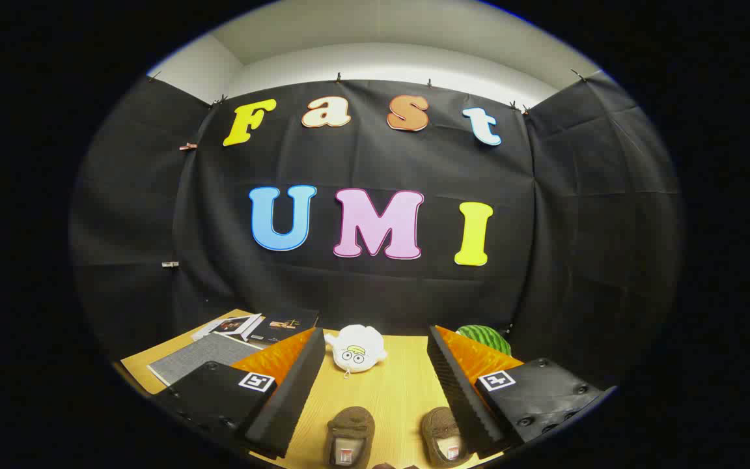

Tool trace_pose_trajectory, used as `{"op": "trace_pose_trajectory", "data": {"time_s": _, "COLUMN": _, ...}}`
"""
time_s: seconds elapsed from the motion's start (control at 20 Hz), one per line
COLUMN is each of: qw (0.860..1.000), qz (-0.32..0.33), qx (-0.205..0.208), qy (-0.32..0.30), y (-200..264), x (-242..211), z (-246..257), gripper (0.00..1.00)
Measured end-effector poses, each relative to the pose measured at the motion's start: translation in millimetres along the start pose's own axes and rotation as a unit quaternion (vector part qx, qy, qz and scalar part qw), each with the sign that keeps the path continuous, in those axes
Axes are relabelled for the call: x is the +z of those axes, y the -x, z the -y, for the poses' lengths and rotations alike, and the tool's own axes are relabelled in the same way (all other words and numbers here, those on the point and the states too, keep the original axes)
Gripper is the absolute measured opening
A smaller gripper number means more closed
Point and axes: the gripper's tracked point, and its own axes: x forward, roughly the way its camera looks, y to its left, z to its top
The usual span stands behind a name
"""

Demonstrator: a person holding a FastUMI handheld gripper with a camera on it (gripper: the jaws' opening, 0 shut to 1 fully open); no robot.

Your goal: Open the storage box then place both shoes into the box .Put the left shoe in first, then the right shoe, with the right side of both shoes facing outward in a uniform manner.

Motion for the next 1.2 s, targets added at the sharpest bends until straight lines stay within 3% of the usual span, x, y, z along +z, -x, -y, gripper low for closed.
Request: {"op": "trace_pose_trajectory", "data": {"time_s": 1.2, "qw": 0.999, "qz": -0.028, "qx": 0.003, "qy": -0.024, "y": -2, "x": -15, "z": -3, "gripper": 0.97}}
